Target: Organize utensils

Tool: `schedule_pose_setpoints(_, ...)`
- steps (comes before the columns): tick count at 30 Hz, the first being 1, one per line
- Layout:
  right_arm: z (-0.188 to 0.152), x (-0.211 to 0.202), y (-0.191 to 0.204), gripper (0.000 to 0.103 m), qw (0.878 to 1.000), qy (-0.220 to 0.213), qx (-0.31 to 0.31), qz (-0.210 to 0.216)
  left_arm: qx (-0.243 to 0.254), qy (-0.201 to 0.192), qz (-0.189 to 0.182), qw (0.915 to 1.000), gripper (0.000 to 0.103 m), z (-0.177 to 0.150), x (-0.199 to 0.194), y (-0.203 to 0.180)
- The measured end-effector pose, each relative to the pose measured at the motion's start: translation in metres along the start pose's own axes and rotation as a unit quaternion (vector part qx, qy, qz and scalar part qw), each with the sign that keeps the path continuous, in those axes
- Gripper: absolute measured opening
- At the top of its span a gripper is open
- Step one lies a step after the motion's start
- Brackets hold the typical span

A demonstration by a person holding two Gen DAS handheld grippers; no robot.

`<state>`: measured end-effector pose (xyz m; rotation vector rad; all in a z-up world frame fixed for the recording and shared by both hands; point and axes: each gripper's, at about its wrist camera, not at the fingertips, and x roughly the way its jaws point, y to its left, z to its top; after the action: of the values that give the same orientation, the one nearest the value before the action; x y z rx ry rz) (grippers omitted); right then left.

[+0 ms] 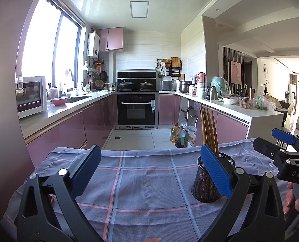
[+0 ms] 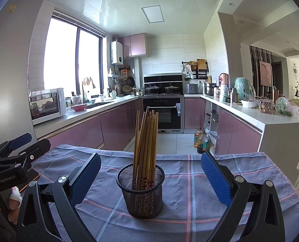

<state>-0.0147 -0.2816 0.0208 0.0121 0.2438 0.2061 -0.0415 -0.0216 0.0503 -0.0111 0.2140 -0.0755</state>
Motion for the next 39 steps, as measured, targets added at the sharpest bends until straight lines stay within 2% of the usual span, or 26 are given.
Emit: schedule_pose_setpoints(39,-0.0036,0.0006,0.0018,0.096,1.0,0.001,0.002,0.0,0.004,-0.001,0.002,1.0,0.097,-0.0015,-0.0012,0.0014)
